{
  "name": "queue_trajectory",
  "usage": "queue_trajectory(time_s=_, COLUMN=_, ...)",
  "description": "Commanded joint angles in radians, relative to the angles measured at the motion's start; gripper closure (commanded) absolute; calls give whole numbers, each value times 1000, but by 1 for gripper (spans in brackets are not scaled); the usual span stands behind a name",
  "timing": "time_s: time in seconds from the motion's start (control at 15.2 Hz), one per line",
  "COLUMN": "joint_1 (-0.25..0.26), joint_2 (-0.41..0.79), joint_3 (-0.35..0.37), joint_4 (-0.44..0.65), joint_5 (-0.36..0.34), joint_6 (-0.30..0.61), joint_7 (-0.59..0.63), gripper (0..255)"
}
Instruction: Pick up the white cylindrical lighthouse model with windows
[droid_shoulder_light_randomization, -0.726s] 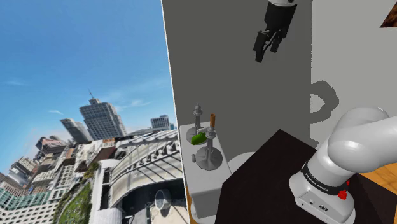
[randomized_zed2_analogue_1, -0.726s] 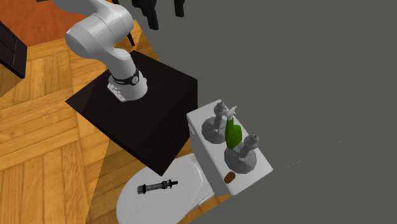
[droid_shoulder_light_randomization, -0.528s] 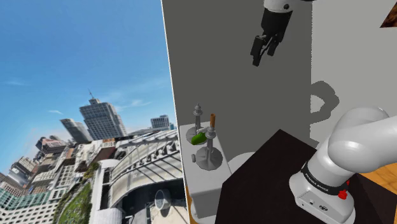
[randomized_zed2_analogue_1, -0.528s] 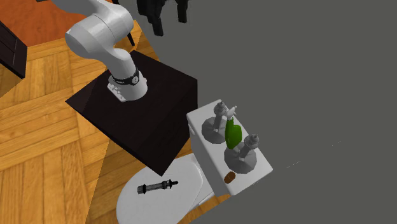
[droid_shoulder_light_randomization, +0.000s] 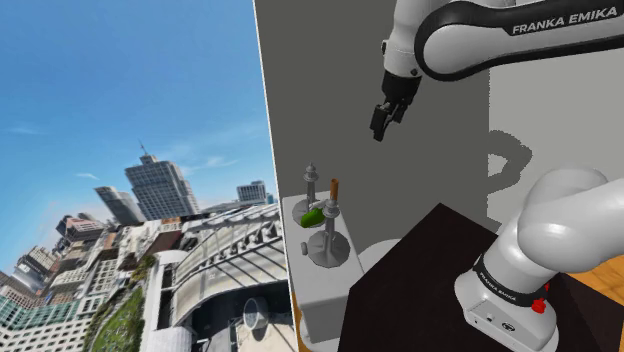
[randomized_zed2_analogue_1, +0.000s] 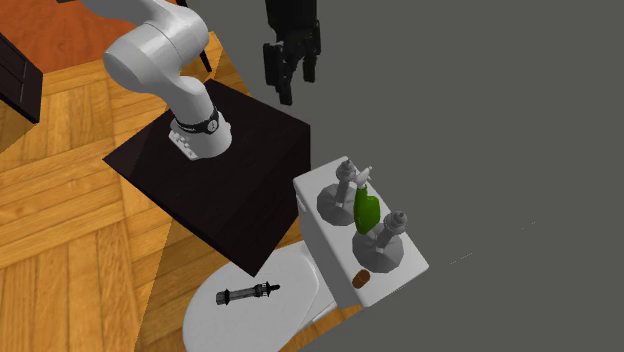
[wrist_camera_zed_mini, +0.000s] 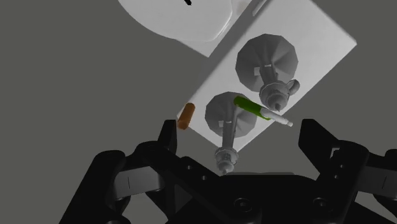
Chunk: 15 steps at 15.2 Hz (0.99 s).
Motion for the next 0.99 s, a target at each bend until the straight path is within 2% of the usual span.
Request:
queue_trajectory(time_s=0.0, joint_1=8, joint_2=24, joint_3=7, joint_4=-48, joint_5=-5, joint_6=80, joint_7=-1, gripper=0)
queue_trajectory(time_s=0.53, joint_1=20, joint_2=227, joint_3=55, joint_4=-164, joint_5=-54, joint_6=415, joint_7=27, gripper=0)
queue_trajectory(time_s=0.73, joint_1=8, joint_2=334, joint_3=83, joint_4=-181, joint_5=-98, joint_6=543, joint_7=56, gripper=0)
queue_trajectory(time_s=0.92, joint_1=-20, joint_2=456, joint_3=119, joint_4=-181, joint_5=-175, joint_6=667, joint_7=109, gripper=0)
